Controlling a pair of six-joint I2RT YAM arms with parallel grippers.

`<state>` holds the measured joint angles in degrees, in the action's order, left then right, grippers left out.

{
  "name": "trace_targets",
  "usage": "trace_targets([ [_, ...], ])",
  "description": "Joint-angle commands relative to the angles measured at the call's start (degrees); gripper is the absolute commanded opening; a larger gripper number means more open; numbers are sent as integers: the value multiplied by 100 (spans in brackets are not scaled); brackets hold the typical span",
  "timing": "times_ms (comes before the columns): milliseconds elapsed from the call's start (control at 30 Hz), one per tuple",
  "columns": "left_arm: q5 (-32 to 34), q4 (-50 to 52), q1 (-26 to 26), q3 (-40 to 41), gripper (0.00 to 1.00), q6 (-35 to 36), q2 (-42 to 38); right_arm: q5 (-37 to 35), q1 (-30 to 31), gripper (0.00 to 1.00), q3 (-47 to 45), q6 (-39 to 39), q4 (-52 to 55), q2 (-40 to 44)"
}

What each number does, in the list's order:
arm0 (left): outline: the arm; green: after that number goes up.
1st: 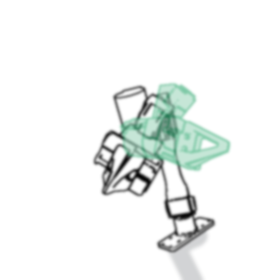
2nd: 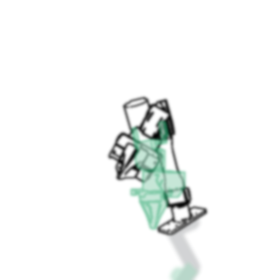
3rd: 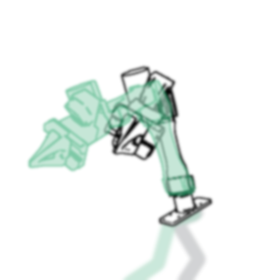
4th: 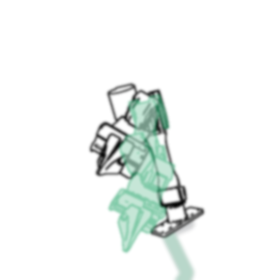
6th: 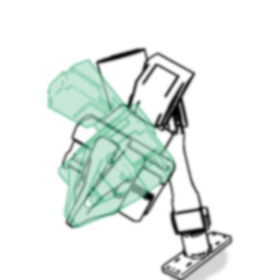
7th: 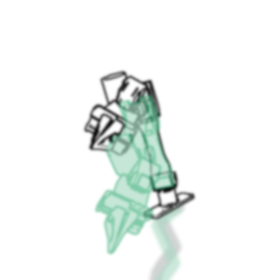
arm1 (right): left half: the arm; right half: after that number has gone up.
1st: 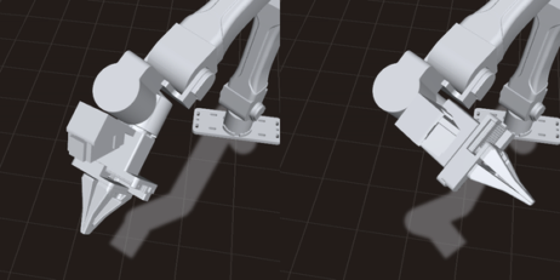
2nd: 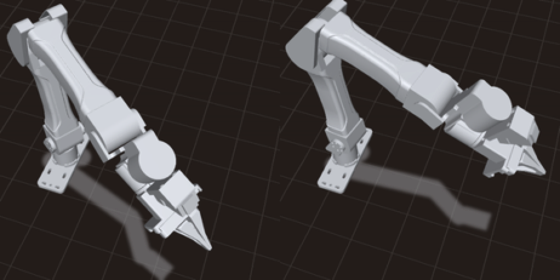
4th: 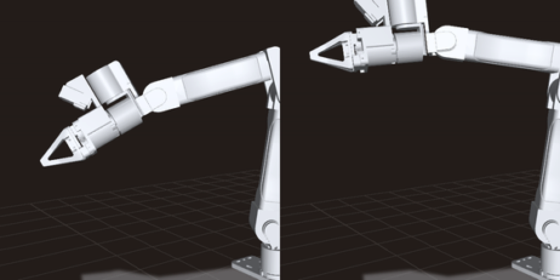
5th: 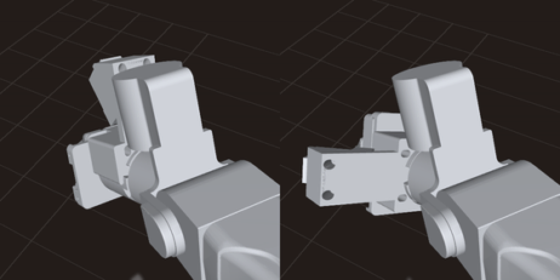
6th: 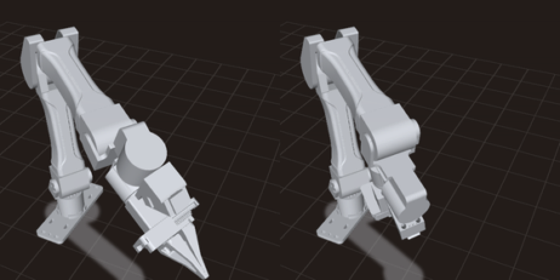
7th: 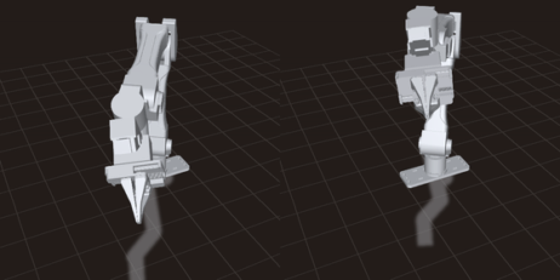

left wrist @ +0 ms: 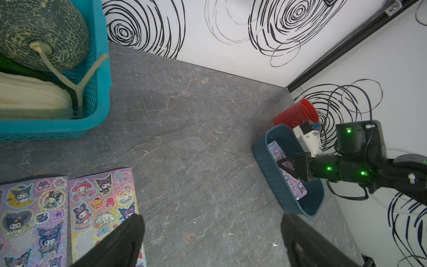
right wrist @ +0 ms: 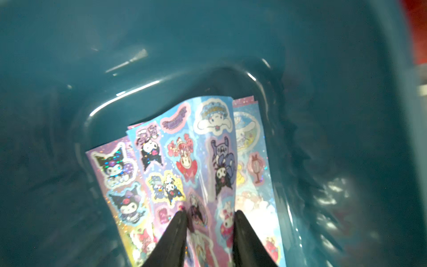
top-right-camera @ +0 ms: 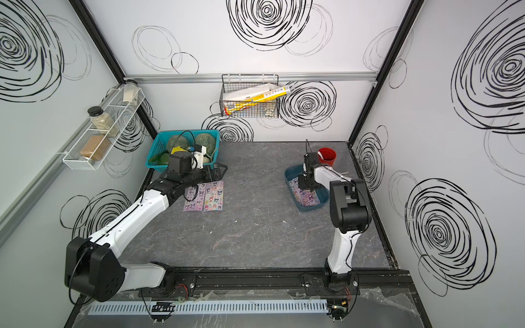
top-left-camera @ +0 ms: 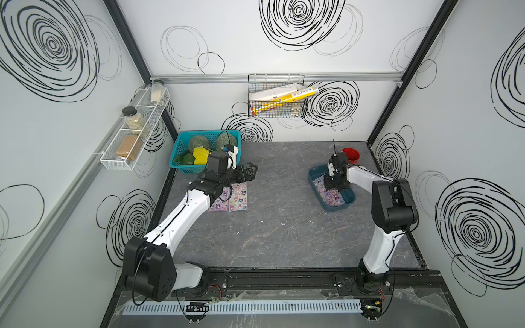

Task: Take the stickers out of the storage box
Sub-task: Pick up the sticker from the storage box.

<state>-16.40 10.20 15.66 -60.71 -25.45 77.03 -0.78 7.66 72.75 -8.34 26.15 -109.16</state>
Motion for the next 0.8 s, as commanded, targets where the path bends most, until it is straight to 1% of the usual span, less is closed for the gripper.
trace_targets([
  [0,67,-105,93,-257,99,81,65,153,-44,34,-110,-70,151,355],
  [67,76,-109,146,-271,99,67,62,224,-79,33,-120,-70,171,419],
  [133,85,-110,206,-275,99,75,66,271,-106,28,-167,-63,155,495],
  [333,90,-59,296,-388,99,60,119,542,-181,27,-366,-140,63,733],
  [367,84,-62,306,-386,99,45,119,565,-201,25,-365,-150,65,761],
  [433,75,-65,345,-365,99,56,119,643,-228,19,-363,-158,74,821],
  [767,-59,-70,477,-484,99,49,215,867,-311,16,-241,-247,205,1299],
])
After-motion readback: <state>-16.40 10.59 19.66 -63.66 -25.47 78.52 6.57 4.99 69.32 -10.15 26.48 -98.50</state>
